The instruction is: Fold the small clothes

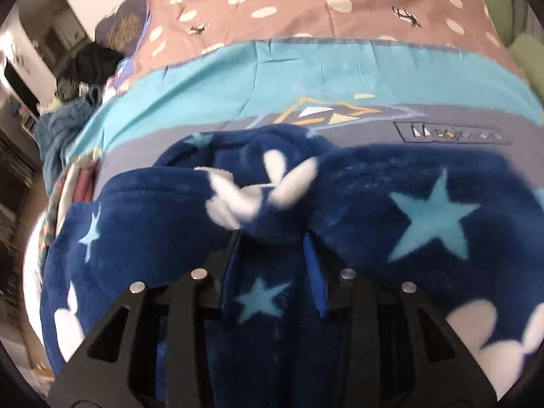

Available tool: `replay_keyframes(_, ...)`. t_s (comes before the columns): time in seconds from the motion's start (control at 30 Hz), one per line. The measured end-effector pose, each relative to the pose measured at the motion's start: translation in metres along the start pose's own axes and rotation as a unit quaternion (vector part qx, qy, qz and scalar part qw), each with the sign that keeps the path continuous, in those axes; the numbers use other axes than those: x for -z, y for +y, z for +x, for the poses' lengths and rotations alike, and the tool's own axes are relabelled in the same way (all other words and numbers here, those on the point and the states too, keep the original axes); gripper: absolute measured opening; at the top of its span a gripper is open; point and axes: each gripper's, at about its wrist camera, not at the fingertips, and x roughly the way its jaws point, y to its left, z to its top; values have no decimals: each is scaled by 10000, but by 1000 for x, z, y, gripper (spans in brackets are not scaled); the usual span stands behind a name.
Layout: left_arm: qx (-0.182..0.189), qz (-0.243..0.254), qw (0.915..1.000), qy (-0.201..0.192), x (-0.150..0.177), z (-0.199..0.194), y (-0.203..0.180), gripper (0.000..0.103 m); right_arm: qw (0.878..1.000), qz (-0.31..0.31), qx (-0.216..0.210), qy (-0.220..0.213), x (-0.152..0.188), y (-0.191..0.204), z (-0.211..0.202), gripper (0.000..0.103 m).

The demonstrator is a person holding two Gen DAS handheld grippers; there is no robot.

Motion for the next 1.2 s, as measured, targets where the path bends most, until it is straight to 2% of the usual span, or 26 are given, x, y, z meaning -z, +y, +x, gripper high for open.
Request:
replay_keyframes(0.07, 18, -15, 10000, 6, 0, 0, 1, 102, 9990, -359, 235, -103, 3, 12, -17, 37)
replay_keyframes(0.13, 40, -27, 10000, -18, 0, -1, 1, 102, 9975, -492, 274, -434, 14, 15, -42, 40)
replay_keyframes(0.2, 124, -84, 9999, -42, 0, -3, 4, 102, 9943, -666, -25, -830, 35, 19, -78, 45)
replay_keyframes(0.23, 180, -127, 9997, -63, 0, -4, 6, 102, 9912, -877, -214, -966, 49, 28, -94, 52)
replay_keyframes(0.27, 273, -208, 9994, -99, 0, -6, 9, 102, 9854, -1227, -388, -1111, 71, 39, -114, 56)
replay_keyframes(0.33, 566, -543, 9967, -220, -2, -15, 22, 102, 9710, -1931, -498, -1318, 112, 64, -142, 77)
replay_keyframes(0.4, 763, -873, 9927, -326, -3, -26, 36, 102, 9564, -2506, -502, -1412, 150, 83, -161, 79)
replay_keyframes(0.5, 604, -1014, 9911, -623, -8, -48, 54, 102, 9304, -3330, -559, -1424, 216, 115, -176, 80)
replay_keyframes(0.57, 462, -1061, 9905, -737, -11, -60, 64, 102, 9151, -3735, -637, -1380, 245, 140, -176, 81)
replay_keyframes(0.63, 351, -1114, 9897, -824, -13, -71, 75, 102, 8928, -4225, -538, -1467, 273, 163, -170, 82)
replay_keyframes(0.73, 223, -1146, 9890, -912, -10, -82, 83, 102, 8664, -4752, -296, -1505, 293, 187, -155, 83)
replay_keyframes(0.83, 226, -1247, 9880, -880, -6, -84, 92, 102, 8419, -5170, 194, -1537, 307, 205, -131, 83)
replay_keyframes(0.9, 248, -1285, 9878, -840, -4, -84, 98, 102, 8233, -5364, 896, -1627, 308, 211, -104, 83)
replay_keyframes(0.93, 280, -1299, 9877, -823, -3, -84, 101, 102, 8241, -5329, 951, -1671, 305, 212, -98, 83)
replay_keyframes(0.97, 334, -1307, 9876, -804, -5, -81, 102, 102, 8354, -5149, 889, -1707, 296, 211, -93, 83)
replay_keyframes(1.03, 762, -1323, 9852, -777, -14, -72, 106, 102, 8522, -4875, 921, -1660, 279, 217, -86, 83)
replay_keyframes(1.07, 1055, -1354, 9820, -789, -18, -67, 108, 102, 8511, -4867, 958, -1719, 278, 220, -85, 83)
replay_keyframes(1.1, 1621, -1465, 9732, -716, -29, -53, 113, 102, 8457, -4914, 1035, -1807, 279, 225, -84, 82)
replay_keyframes(1.13, 1850, -1571, 9681, -615, -35, -43, 117, 102, 8404, -4970, 1089, -1865, 281, 228, -84, 77)
replay_keyframes(1.2, 2129, -1830, 9592, -341, -52, -18, 120, 102, 8232, -5169, 1185, -2027, 291, 233, -86, 73)
